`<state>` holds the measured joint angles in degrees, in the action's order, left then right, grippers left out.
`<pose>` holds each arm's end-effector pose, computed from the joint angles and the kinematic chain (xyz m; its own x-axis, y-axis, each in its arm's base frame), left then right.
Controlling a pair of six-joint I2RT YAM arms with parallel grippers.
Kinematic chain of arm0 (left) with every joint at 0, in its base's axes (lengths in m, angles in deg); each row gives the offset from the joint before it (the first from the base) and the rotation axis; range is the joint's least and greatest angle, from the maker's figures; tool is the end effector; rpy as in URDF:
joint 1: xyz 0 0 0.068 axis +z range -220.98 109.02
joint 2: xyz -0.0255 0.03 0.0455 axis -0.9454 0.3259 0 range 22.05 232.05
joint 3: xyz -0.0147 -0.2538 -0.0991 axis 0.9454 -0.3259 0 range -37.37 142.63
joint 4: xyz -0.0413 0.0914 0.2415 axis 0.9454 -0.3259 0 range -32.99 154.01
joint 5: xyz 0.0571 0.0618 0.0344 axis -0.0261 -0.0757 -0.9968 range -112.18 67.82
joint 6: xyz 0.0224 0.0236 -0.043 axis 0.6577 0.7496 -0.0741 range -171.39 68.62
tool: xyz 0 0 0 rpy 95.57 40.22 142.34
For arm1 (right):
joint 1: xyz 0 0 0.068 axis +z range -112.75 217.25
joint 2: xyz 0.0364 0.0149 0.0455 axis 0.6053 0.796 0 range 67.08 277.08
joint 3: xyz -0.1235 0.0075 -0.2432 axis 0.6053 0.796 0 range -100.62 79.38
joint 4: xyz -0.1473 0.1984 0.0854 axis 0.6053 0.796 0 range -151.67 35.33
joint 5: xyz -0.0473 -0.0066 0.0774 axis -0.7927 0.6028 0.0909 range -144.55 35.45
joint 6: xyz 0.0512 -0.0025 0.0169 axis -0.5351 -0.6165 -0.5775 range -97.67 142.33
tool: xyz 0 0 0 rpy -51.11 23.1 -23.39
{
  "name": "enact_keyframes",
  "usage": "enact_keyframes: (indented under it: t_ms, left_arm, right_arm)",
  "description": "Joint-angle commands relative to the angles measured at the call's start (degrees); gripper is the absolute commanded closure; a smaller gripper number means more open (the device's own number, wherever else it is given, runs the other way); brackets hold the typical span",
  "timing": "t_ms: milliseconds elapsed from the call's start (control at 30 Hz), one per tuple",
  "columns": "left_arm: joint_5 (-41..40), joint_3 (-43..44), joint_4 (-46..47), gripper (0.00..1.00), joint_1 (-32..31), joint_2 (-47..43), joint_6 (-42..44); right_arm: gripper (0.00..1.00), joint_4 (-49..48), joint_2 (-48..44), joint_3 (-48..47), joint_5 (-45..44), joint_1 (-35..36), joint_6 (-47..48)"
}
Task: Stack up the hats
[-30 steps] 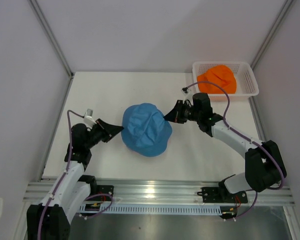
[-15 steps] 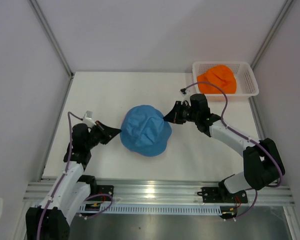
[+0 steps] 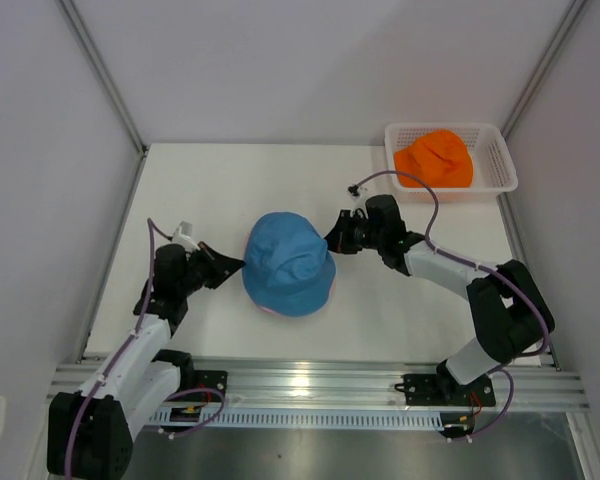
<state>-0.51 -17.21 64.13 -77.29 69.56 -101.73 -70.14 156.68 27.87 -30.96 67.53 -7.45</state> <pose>0.1796 -0.0331 0.1999 -0.6201 -0.6513 -0.4373 -0.0767 0.6051 -0.7924 0.2870 0.1841 0.2209 -0.7492 0.0896 -0.6562 -0.4498 0.6584 0.6035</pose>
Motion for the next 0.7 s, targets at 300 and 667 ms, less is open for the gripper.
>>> enact_keyframes:
  t_ms: [300, 667]
  left_arm:
    - [-6.99, 1.71, -7.58, 0.98, -2.13, -2.32, 7.71]
    - [-14.10, 23.77, -26.30, 0.26, -2.13, -11.47, 17.56]
  right_arm:
    - [0.94, 11.45, -1.09, 0.62, -5.75, 0.04, 6.13]
    - [0.00, 31.74, -7.60, -28.42, -7.59, -10.93, 12.02]
